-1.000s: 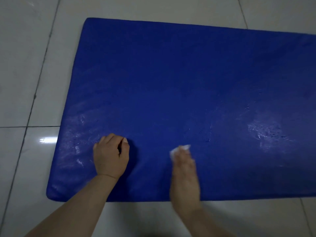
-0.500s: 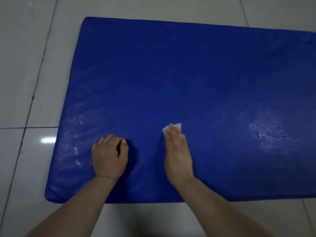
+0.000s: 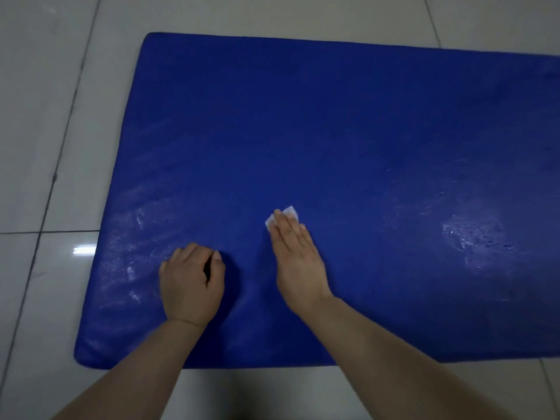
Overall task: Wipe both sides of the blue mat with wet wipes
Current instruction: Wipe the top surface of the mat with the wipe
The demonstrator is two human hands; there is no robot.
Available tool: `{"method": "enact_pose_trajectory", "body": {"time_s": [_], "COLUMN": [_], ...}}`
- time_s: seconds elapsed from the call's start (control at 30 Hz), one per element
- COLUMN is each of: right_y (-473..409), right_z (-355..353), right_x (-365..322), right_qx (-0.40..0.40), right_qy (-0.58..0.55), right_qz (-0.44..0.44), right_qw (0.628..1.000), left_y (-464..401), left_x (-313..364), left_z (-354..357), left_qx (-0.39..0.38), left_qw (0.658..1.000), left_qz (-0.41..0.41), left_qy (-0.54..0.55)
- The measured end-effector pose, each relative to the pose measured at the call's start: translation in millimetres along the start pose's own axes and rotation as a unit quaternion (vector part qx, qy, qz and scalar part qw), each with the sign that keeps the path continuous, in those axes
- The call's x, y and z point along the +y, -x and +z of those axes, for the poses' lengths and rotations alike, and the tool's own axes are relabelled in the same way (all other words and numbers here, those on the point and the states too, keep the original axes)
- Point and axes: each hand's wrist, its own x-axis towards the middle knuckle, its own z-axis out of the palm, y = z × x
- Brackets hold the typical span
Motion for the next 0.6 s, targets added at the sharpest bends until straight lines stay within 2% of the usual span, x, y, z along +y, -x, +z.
{"method": "enact_pose_trajectory", "body": {"time_s": [0.1, 0.23, 0.33, 0.47, 0.53, 0.6], "right_y": [-3.3, -4.4, -23.2, -30.5, -28.6, -26.0], "right_z": [-14.1, -36.6, -25.9, 5.2, 7.9, 1.2], "right_x": [29.3, 99.5, 89.4, 16.1, 1.7, 11.8], "right_qx": [0.001, -0.002, 0.037, 0.026, -0.006, 0.002], "right_qy": [0.003, 0.071, 0.037, -0.045, -0.052, -0.053], "right_qz": [0.008, 0.154, 0.198, 0.028, -0.017, -0.039], "right_qw": [1.0, 0.986, 0.979, 0.998, 0.998, 0.998], "left_y": [-0.7, -0.4, -0.4, -15.2, -34.7, -56.7], "left_x": [0.2, 1.3, 2.2, 18.1, 30.0, 38.0], "left_z": [-0.1, 2.3, 2.4, 9.3, 18.4, 27.8], "left_qx": [0.001, 0.01, 0.011, 0.005, 0.01, 0.01], "left_qw": [1.0, 1.0, 1.0, 0.998, 0.993, 0.989], "left_qz": [0.001, 0.004, 0.003, 0.044, 0.101, 0.125], "left_qy": [0.004, -0.016, -0.026, -0.037, -0.059, -0.072]}}
